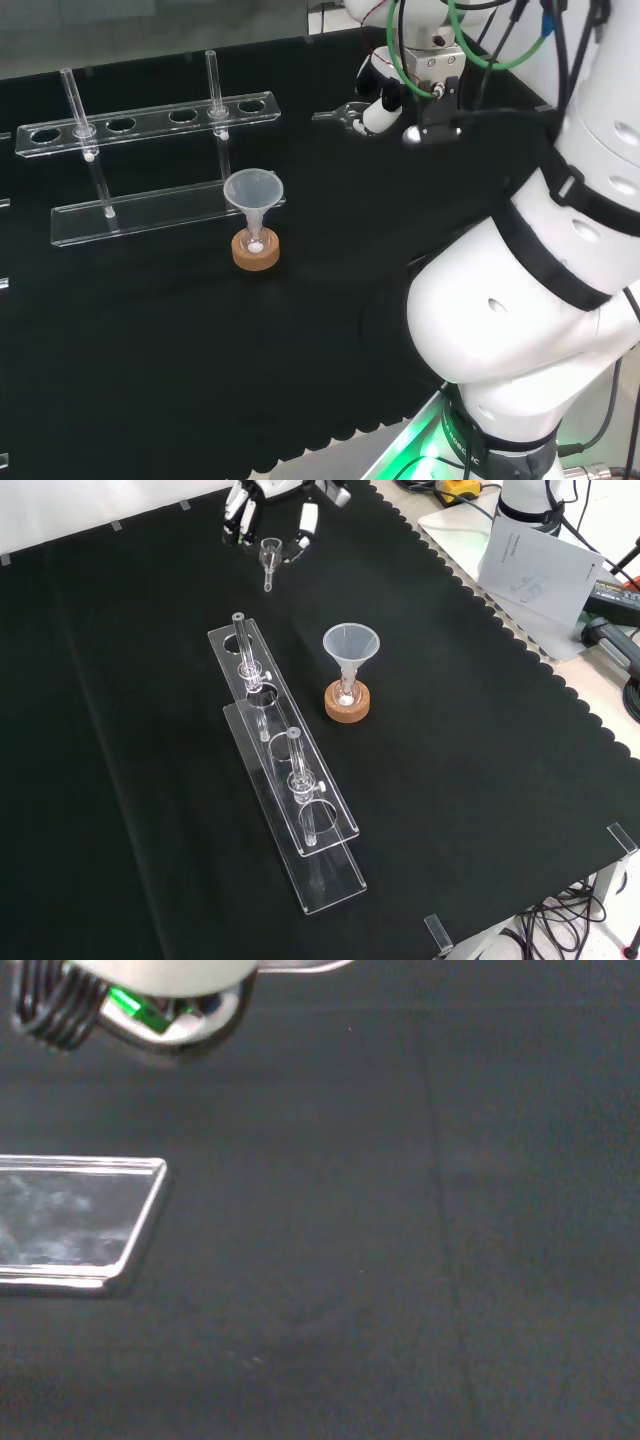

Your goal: Put the weighing funnel back on the table.

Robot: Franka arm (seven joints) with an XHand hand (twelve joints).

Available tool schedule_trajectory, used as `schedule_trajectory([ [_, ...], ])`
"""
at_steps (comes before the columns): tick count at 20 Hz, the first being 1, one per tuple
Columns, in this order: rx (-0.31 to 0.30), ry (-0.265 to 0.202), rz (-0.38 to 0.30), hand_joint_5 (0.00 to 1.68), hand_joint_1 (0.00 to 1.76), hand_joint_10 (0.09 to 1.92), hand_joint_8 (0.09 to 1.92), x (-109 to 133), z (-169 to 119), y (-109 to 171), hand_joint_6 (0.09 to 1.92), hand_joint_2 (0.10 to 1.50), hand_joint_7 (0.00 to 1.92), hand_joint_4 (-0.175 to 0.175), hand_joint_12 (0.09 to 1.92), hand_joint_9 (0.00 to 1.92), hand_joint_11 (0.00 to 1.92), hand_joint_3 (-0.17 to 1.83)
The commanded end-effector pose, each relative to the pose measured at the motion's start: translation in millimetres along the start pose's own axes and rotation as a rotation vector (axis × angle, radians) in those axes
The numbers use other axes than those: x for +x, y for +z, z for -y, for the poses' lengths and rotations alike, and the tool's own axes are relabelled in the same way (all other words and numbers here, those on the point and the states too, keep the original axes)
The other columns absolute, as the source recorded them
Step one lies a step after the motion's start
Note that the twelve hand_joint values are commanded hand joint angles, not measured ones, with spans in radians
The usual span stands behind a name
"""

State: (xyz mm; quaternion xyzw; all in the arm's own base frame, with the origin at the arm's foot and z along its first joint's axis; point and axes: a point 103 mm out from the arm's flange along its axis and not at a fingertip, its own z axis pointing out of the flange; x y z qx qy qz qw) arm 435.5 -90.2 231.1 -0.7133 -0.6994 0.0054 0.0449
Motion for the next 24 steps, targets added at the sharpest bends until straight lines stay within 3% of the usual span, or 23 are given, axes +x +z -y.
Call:
schedule_trajectory([
  [1, 0.016, 0.006, -0.025, 1.29, 1.12, 0.29, 0.63, -27.2, -38.9, 26.2, 0.65, 0.63, 0.57, 0.175, 1.05, 0.99, 0.79, 0.68],
  [10, 0.077, -0.010, -0.052, 1.29, 1.12, 0.29, 0.64, -36.9, -72.2, 70.8, 0.66, 0.63, 0.59, 0.175, 1.05, 1.00, 0.79, 0.68],
  [24, 0.146, -0.046, -0.102, 1.29, 1.12, 0.28, 0.63, -36.9, -100.5, 126.8, 0.66, 0.63, 0.58, 0.175, 1.05, 1.00, 0.79, 0.68],
])
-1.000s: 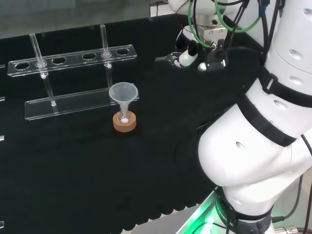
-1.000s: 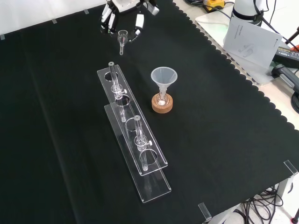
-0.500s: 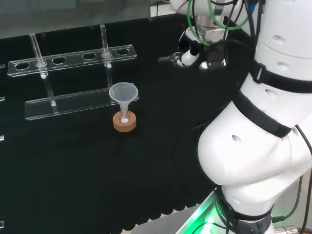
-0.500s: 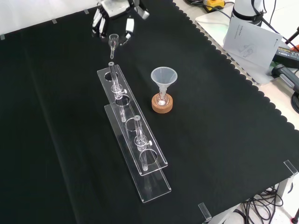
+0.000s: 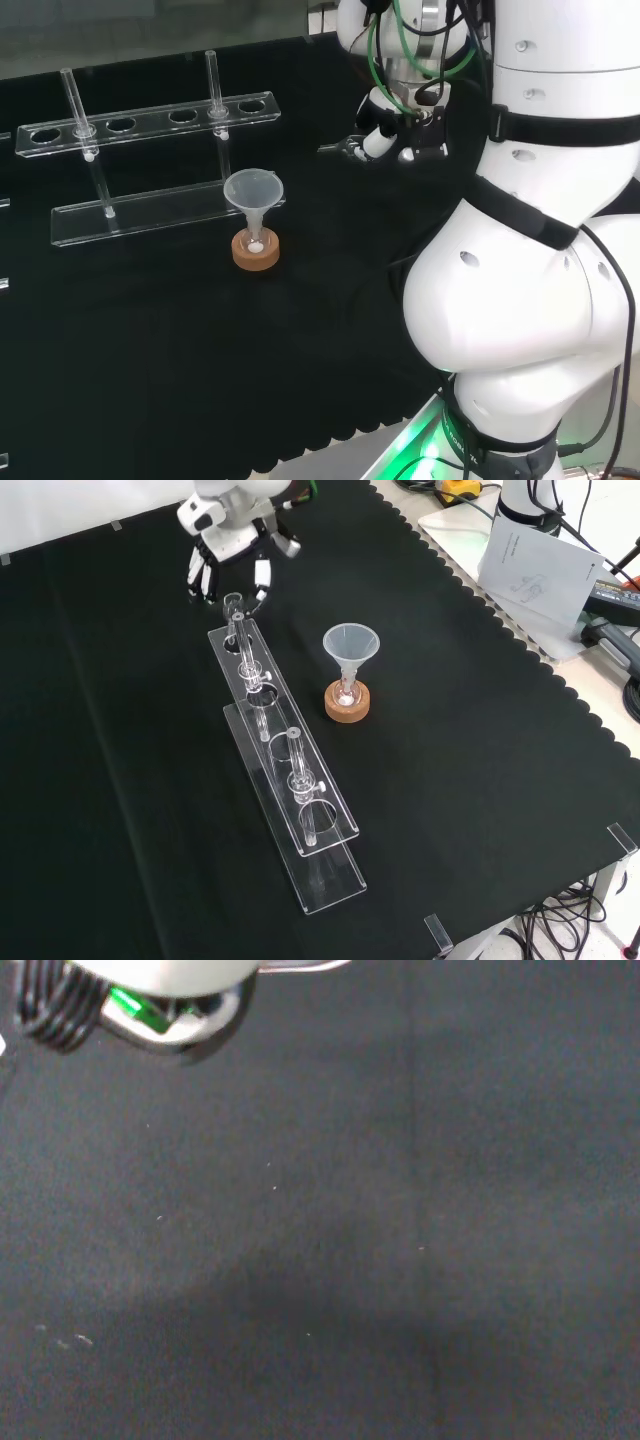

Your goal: Put the weighing funnel back on the table.

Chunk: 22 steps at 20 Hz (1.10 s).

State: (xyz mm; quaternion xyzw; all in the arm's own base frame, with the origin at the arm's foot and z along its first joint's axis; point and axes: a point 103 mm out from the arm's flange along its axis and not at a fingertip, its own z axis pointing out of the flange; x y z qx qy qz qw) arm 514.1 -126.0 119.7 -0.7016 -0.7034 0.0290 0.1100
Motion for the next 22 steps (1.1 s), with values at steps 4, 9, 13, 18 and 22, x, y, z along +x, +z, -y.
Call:
schedule_trajectory([
  [4, 0.049, -0.038, -0.050, 1.29, 1.12, 0.28, 0.63, 2.2, -23.8, 35.3, 0.66, 0.63, 0.58, 0.175, 1.05, 1.00, 0.79, 0.68],
  [9, 0.068, -0.038, -0.050, 1.29, 1.12, 0.28, 0.63, 1.4, -30.7, 46.5, 0.66, 0.64, 0.58, 0.175, 1.05, 1.00, 0.79, 0.68],
  [13, 0.076, -0.043, -0.051, 1.29, 1.12, 0.28, 0.63, 1.6, -34.7, 53.9, 0.66, 0.64, 0.57, 0.175, 1.05, 1.00, 0.79, 0.68],
  [18, 0.082, -0.048, -0.037, 1.29, 1.12, 0.28, 0.63, 2.5, -36.8, 58.7, 0.66, 0.64, 0.57, 0.175, 1.05, 1.00, 0.79, 0.68],
  [22, 0.089, -0.047, -0.021, 1.29, 1.12, 0.28, 0.63, 2.1, -37.0, 60.6, 0.66, 0.64, 0.57, 0.175, 1.05, 1.00, 0.79, 0.68],
])
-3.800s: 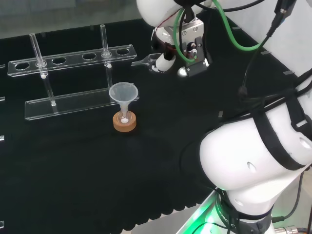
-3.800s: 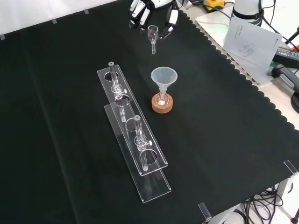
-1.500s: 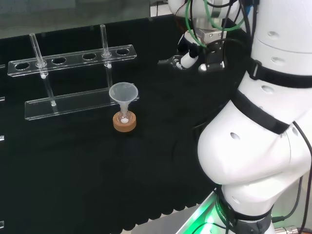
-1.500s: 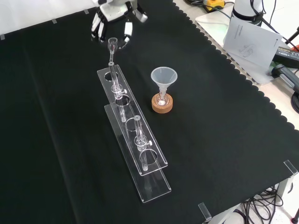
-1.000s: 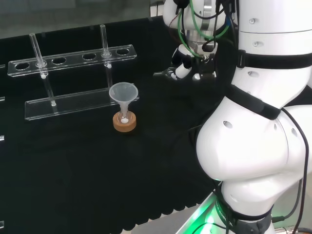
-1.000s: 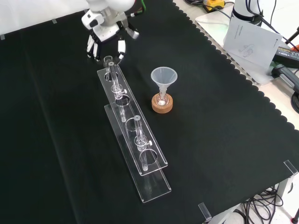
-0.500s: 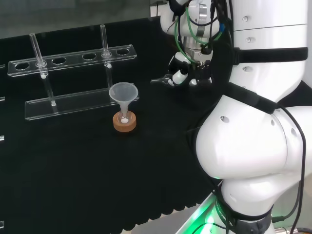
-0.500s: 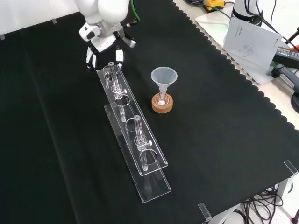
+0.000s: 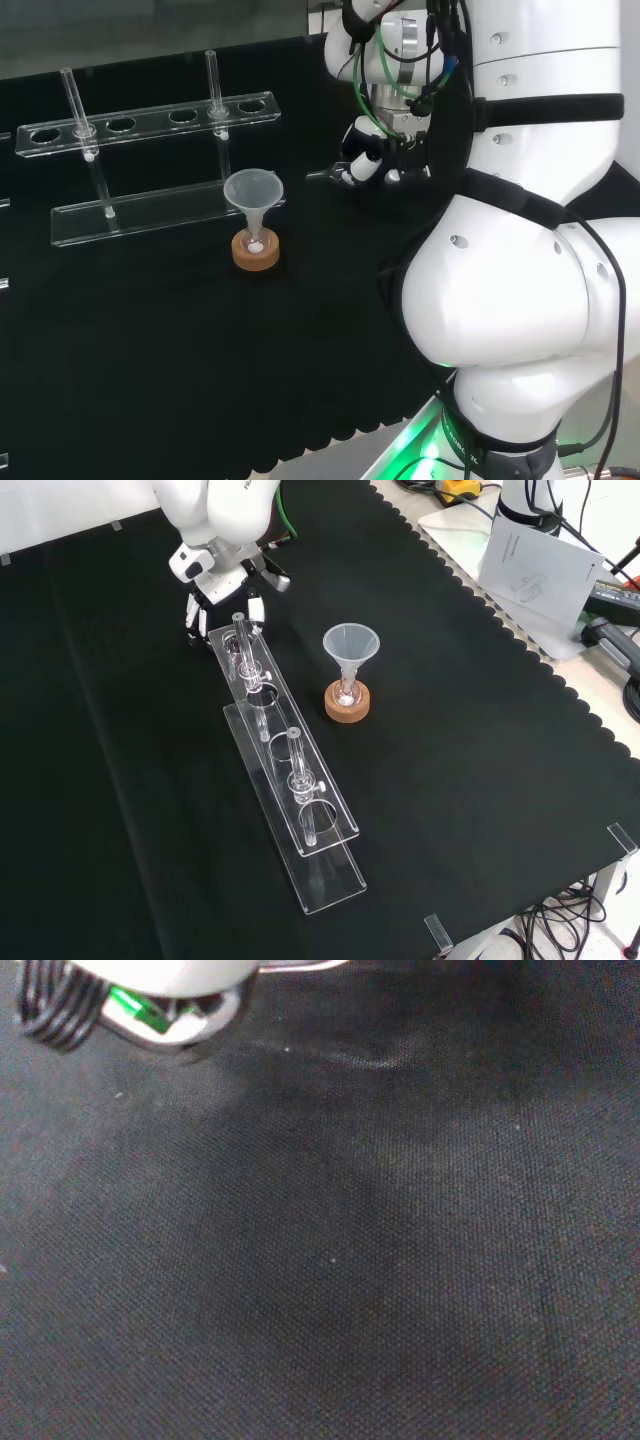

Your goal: Put the weighing funnel back on the table.

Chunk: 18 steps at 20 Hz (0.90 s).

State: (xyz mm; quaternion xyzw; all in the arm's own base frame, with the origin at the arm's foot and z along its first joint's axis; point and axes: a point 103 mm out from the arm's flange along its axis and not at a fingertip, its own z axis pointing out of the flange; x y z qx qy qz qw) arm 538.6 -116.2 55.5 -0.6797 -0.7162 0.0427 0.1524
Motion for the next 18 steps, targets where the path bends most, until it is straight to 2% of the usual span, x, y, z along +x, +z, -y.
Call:
schedule_trajectory([
  [1, 0.006, 0.002, 0.018, 1.29, 1.12, 0.28, 0.63, -0.6, -0.2, 1.9, 0.66, 0.64, 0.57, 0.175, 1.05, 1.00, 0.79, 0.68],
  [7, 0.013, 0.004, 0.028, 1.29, 1.12, 0.28, 0.63, -4.0, 2.6, 3.1, 0.65, 0.64, 0.57, 0.175, 1.05, 1.00, 0.79, 0.67],
  [9, 0.031, -0.012, 0.012, 1.25, 1.10, 0.28, 0.65, -6.2, 3.4, 3.0, 0.64, 0.75, 0.56, 0.175, 1.06, 1.00, 0.79, 0.47],
  [11, 0.040, -0.027, 0.017, 1.07, 0.98, 0.28, 0.65, -7.2, 4.8, 3.0, 0.58, 0.77, 0.51, 0.106, 1.07, 0.97, 0.77, 0.33],
  [13, 0.046, -0.042, 0.007, 0.84, 0.91, 0.29, 0.65, -8.9, 6.4, 2.5, 0.55, 0.75, 0.45, 0.058, 1.09, 0.92, 0.73, 0.31],
  [15, 0.064, -0.060, -0.002, 0.59, 0.87, 0.30, 0.65, -9.8, 8.2, 1.6, 0.49, 0.72, 0.36, 0.031, 1.14, 0.82, 0.65, 0.32],
  [18, 0.049, -0.083, -0.004, 0.38, 0.79, 0.39, 0.62, -10.1, 12.6, -2.3, 0.30, 0.69, 0.16, 0.030, 1.26, 0.55, 0.40, 0.34],
])
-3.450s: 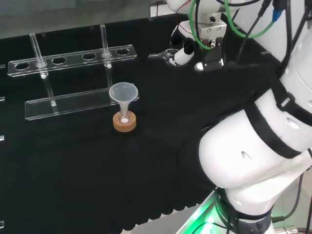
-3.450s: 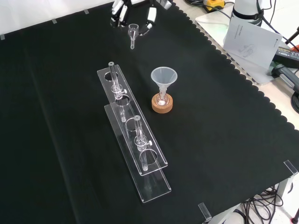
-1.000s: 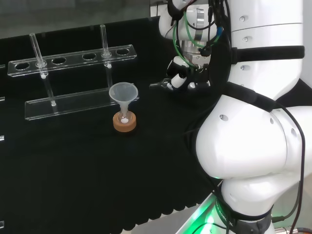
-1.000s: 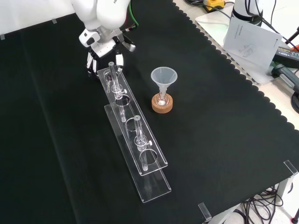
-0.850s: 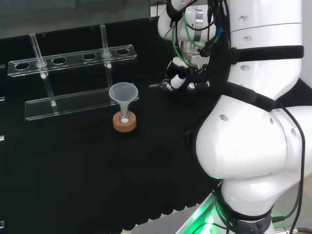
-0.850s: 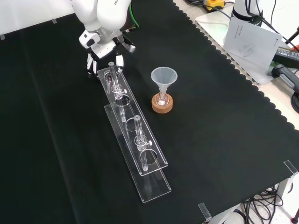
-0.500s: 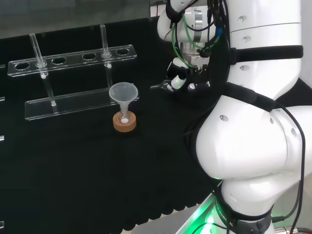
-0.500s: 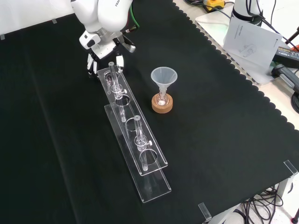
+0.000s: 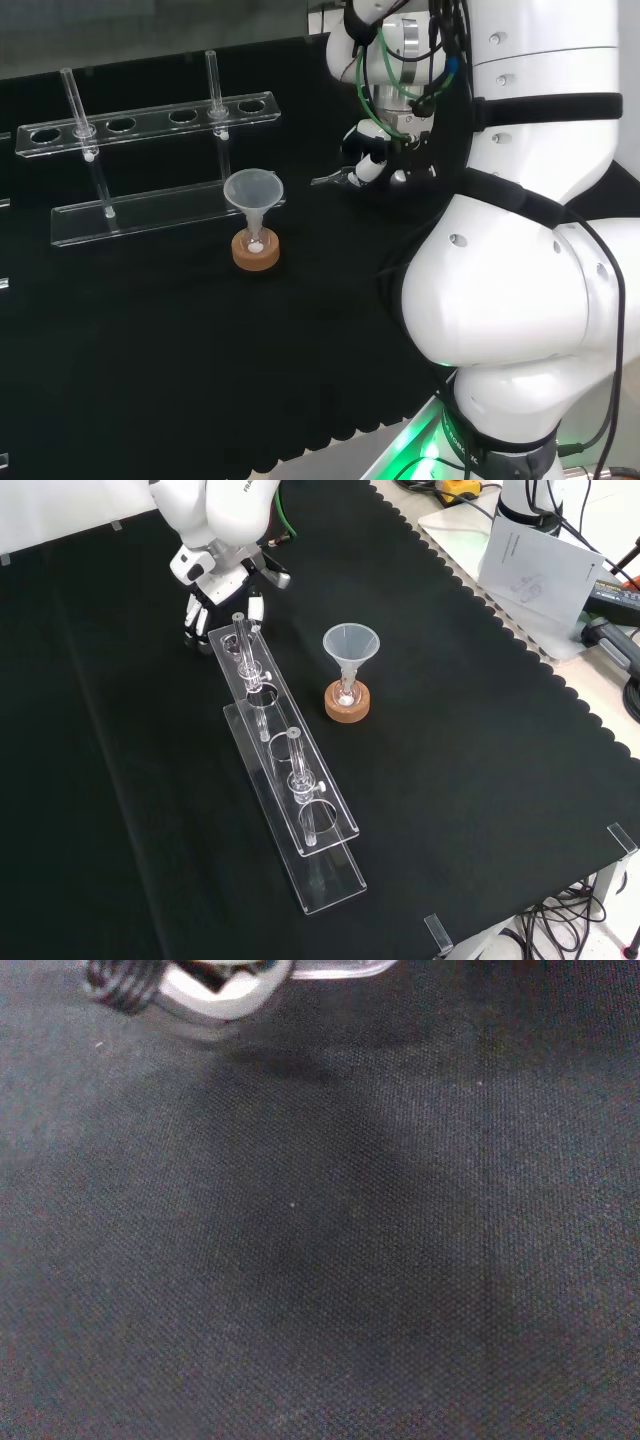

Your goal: Put the weighing funnel back on the table.

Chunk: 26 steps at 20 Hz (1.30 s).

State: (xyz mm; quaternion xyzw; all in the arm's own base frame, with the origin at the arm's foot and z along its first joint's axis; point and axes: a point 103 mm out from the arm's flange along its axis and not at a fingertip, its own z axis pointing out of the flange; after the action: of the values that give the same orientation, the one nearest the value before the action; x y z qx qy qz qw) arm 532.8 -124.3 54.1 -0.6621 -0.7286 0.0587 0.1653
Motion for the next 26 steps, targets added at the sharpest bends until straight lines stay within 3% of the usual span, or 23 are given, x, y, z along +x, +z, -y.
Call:
schedule_trajectory([
  [1, -0.003, -0.052, -0.015, 0.35, 0.77, 0.45, 0.61, -1.9, 8.7, -5.6, 0.24, 0.68, 0.11, 0.031, 1.29, 0.47, 0.34, 0.34],
  [7, -0.046, -0.074, -0.016, 0.30, 0.72, 0.59, 0.57, 5.2, 23.6, -23.1, 0.09, 0.65, 0.02, 0.033, 1.34, 0.28, 0.20, 0.32],
  [17, -0.103, -0.061, 0.013, 0.30, 0.70, 0.61, 0.57, 22.6, 67.6, -63.8, 0.09, 0.65, 0.05, 0.034, 1.35, 0.30, 0.18, 0.32],
  [26, -0.128, -0.046, 0.043, 0.30, 0.68, 0.62, 0.57, 45.1, 105.8, -84.2, 0.09, 0.66, 0.06, 0.020, 1.36, 0.31, 0.18, 0.32],
])
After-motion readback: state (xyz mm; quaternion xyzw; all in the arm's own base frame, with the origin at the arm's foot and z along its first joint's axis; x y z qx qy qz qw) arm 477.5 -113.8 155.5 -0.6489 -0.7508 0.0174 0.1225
